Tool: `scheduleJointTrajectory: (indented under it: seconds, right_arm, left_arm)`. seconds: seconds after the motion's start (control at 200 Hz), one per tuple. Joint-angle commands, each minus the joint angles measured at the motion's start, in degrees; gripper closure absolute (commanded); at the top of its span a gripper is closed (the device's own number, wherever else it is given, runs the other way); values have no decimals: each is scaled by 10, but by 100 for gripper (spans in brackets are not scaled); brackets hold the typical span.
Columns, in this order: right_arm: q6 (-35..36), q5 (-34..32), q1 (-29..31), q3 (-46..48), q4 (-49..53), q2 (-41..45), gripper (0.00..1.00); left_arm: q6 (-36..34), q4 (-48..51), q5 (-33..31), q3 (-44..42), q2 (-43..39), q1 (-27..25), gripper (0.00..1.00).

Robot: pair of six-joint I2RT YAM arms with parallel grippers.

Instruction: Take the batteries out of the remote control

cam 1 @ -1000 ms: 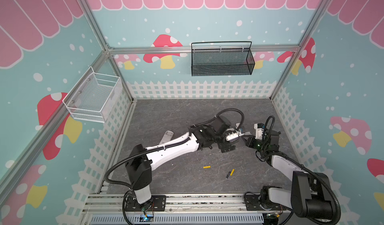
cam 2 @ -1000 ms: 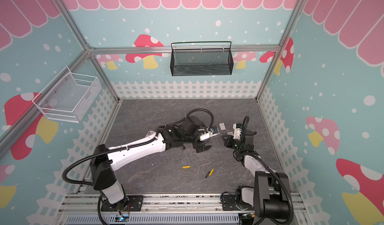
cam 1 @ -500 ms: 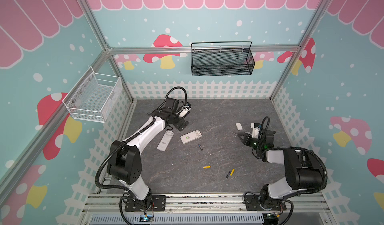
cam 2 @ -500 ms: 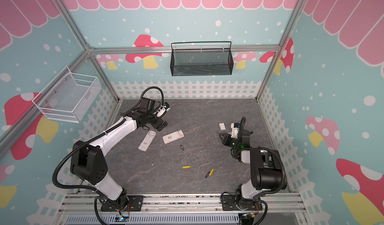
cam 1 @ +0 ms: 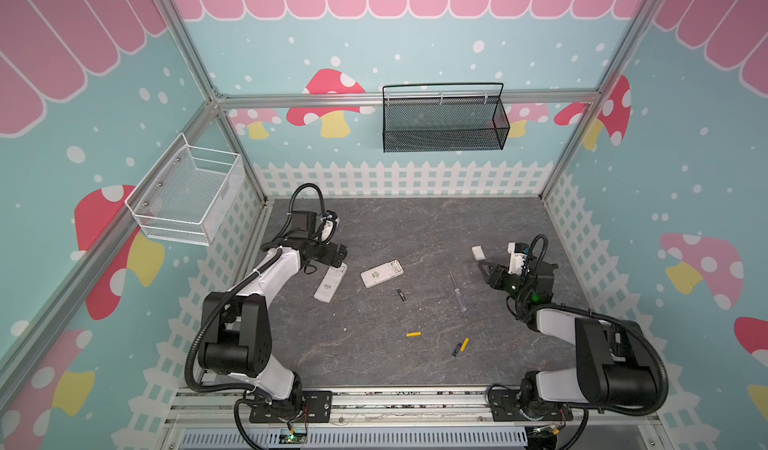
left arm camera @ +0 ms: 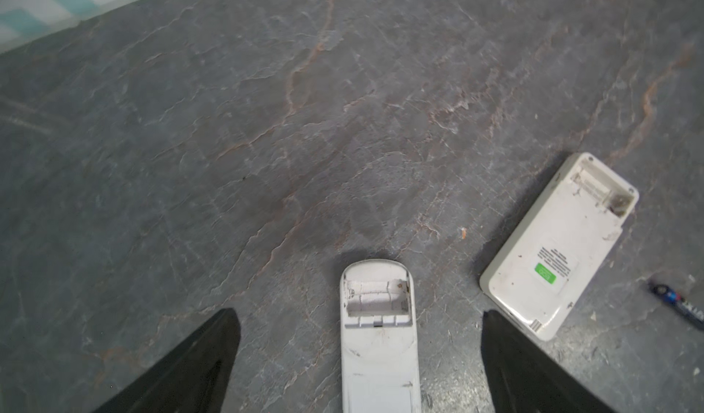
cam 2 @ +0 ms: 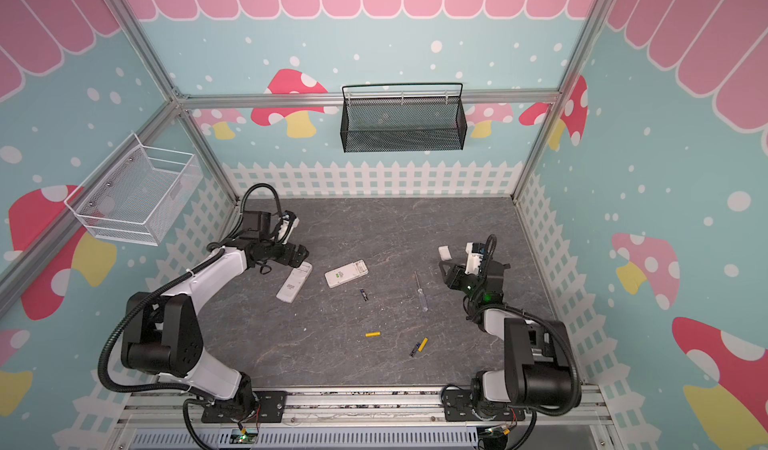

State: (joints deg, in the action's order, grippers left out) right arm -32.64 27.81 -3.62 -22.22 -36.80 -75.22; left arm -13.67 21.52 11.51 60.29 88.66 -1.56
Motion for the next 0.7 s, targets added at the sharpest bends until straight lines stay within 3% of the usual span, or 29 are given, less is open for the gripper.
scheduleJointTrajectory:
  seconds: [0.0, 0.055, 0.16, 0.325, 0.345, 0.435, 0.695]
  right_arm:
    - [61, -80, 4, -21, 36, 76, 28]
    - [94, -111, 3, -35, 55, 101, 23]
    - [143, -178, 3, -60, 89, 122, 21]
    - [217, -280, 4, -22, 24, 130, 15]
    - [226, -286, 3, -17, 15, 125, 11]
    - [264, -306, 3, -4, -2, 104, 10]
    - [320, -321, 3, 52, -147, 51, 9]
  left_arm:
    - [91, -101, 26, -51, -40, 15, 1]
    - [99, -141, 23, -93, -60, 15, 1]
    - [108, -219, 8, -177, -85, 14, 1]
    - [94, -371, -7, -281, -97, 15, 0]
    - [96, -391, -7, -287, -99, 15, 1]
    - [104, -479, -2, -322, -101, 15, 0]
    - [109, -551, -59, -341, -94, 16, 0]
